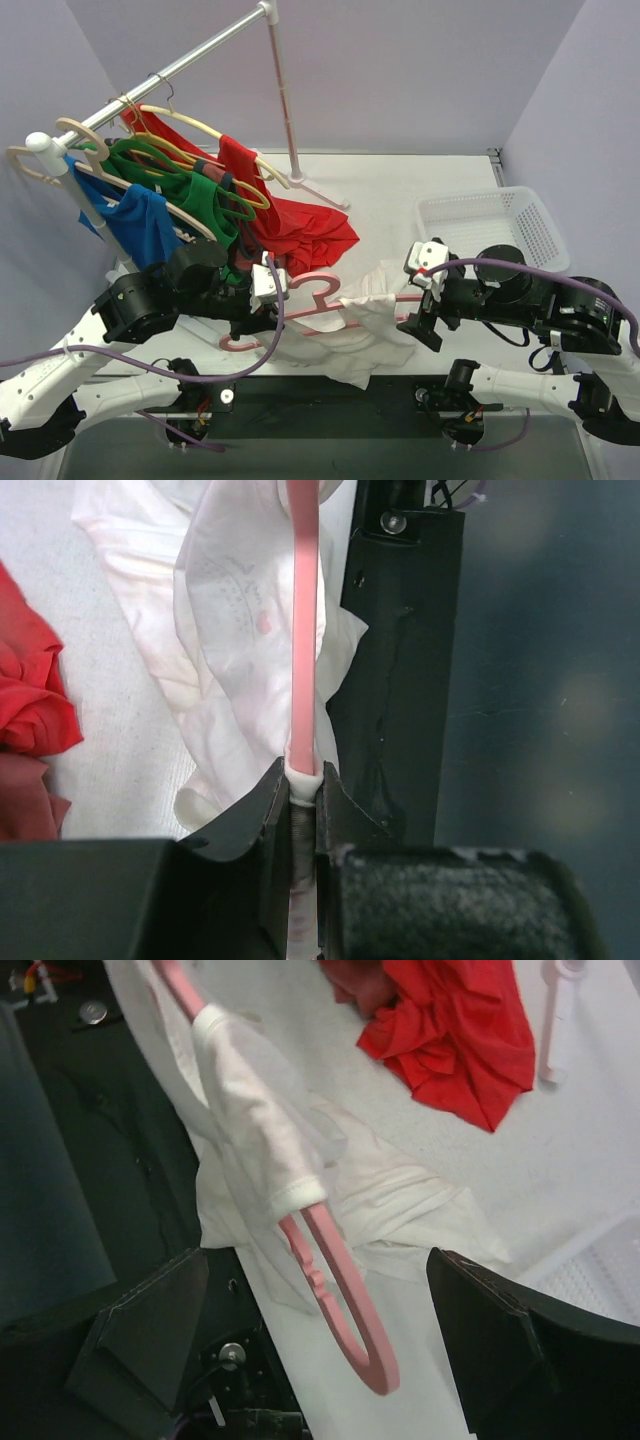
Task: Place the tank top on the hanger
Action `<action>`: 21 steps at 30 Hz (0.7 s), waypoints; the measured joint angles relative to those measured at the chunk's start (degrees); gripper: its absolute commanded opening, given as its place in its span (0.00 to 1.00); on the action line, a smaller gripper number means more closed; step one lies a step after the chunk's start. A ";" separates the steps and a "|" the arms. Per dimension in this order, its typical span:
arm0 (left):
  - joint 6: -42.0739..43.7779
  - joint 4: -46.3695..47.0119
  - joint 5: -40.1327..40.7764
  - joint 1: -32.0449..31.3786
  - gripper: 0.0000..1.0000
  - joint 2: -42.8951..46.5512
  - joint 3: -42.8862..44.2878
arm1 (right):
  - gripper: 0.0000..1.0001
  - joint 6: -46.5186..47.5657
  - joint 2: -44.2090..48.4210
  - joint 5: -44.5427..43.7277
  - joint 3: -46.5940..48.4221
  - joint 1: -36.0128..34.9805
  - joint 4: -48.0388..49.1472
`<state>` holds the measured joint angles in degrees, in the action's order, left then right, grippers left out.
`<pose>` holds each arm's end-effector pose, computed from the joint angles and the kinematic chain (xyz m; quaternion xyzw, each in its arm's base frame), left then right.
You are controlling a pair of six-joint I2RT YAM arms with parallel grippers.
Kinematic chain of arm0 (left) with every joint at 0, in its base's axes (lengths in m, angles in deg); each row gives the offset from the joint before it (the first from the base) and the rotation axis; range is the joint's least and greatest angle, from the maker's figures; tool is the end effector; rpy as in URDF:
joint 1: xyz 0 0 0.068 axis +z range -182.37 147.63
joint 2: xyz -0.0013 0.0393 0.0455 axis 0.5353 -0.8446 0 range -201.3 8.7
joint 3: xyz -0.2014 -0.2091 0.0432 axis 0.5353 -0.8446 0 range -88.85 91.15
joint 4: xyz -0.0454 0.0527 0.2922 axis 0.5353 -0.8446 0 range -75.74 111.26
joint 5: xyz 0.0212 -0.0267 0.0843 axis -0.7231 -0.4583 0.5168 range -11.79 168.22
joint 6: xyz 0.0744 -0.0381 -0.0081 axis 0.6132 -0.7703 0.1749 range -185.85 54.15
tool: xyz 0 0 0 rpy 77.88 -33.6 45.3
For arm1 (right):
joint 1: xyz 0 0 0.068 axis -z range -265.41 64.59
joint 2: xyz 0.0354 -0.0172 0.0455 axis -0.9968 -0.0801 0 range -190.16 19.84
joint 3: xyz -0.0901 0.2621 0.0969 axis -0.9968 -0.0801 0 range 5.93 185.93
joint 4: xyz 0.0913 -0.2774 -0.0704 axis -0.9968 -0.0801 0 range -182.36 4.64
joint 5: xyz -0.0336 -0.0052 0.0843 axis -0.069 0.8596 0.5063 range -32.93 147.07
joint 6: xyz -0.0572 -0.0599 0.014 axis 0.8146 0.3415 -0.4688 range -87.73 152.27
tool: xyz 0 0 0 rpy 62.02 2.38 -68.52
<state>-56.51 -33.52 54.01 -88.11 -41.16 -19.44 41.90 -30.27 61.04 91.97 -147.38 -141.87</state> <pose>0.0881 -0.1830 0.4025 0.5484 0.6800 -0.3482 0.3400 0.0762 0.1538 0.4973 -0.4966 0.6548 0.2765 0.4981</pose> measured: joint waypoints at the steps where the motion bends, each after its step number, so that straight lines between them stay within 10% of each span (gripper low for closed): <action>1: 0.20 -0.39 -0.59 0.00 0.00 -0.28 0.94 | 0.95 1.62 0.00 1.84 -0.33 0.00 -0.42; 11: 2.71 -4.42 -3.72 0.00 0.00 -3.63 7.58 | 0.59 7.02 -1.51 10.23 -2.05 0.00 -1.97; 16: 4.61 -6.12 -3.45 0.00 0.00 -3.87 8.76 | 0.00 7.23 -1.84 12.68 -2.08 0.00 -2.80; 21: 6.21 -6.71 -3.65 -0.02 0.00 -4.68 9.40 | 0.00 6.73 -1.42 14.91 -2.27 -0.28 -4.35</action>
<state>-50.30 -40.23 50.36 -88.14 -45.84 -10.04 48.63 -31.69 75.94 89.70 -147.67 -146.22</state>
